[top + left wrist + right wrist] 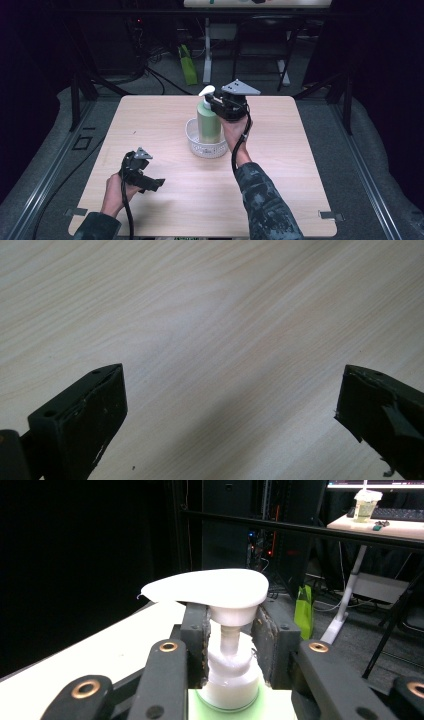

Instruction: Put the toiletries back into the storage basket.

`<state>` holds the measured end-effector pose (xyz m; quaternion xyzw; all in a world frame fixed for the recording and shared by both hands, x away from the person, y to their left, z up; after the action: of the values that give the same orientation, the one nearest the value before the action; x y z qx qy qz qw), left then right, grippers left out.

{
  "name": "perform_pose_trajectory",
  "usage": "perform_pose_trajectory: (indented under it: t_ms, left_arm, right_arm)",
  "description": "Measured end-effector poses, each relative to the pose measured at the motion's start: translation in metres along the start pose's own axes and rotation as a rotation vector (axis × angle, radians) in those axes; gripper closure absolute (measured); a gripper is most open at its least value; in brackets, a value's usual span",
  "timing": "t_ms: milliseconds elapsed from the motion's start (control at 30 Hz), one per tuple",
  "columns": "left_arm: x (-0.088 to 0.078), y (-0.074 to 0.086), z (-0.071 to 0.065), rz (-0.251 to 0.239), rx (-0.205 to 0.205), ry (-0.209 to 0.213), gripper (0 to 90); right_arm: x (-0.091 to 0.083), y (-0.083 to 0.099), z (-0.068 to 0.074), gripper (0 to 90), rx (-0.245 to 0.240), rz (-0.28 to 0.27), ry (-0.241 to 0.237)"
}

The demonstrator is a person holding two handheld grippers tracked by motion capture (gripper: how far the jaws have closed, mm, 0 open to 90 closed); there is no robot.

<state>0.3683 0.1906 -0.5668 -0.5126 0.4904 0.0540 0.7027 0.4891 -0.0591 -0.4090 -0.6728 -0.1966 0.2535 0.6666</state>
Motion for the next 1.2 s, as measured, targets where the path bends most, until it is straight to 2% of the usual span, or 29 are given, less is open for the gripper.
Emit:
perform_pose_trajectory:
  t_ms: [867,1200]
  left_arm:
    - [0.0,0.0,-0.001,0.0,0.0,0.005,0.0]
    - [0.0,0.0,-0.001,0.001,0.0,0.007,0.0]
  right_arm:
    - [0.001,0.02,0.003,68.1,-0.017,0.04,-0.02]
    - [0.0,0.021,0.002,68.1,-0.012,0.037,-0.025]
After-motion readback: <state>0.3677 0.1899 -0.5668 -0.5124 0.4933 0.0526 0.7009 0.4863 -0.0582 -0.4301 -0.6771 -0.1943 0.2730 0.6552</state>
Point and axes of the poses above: each handheld gripper's, and its own axes: x roughly forward along the jaws, y roughly out of its underside, z roughly to its left, the point moved 6 cm from there along x, roughly forward along the jaws, and after that the axes turned 7 degrees about -z, right-handed, at the moved point
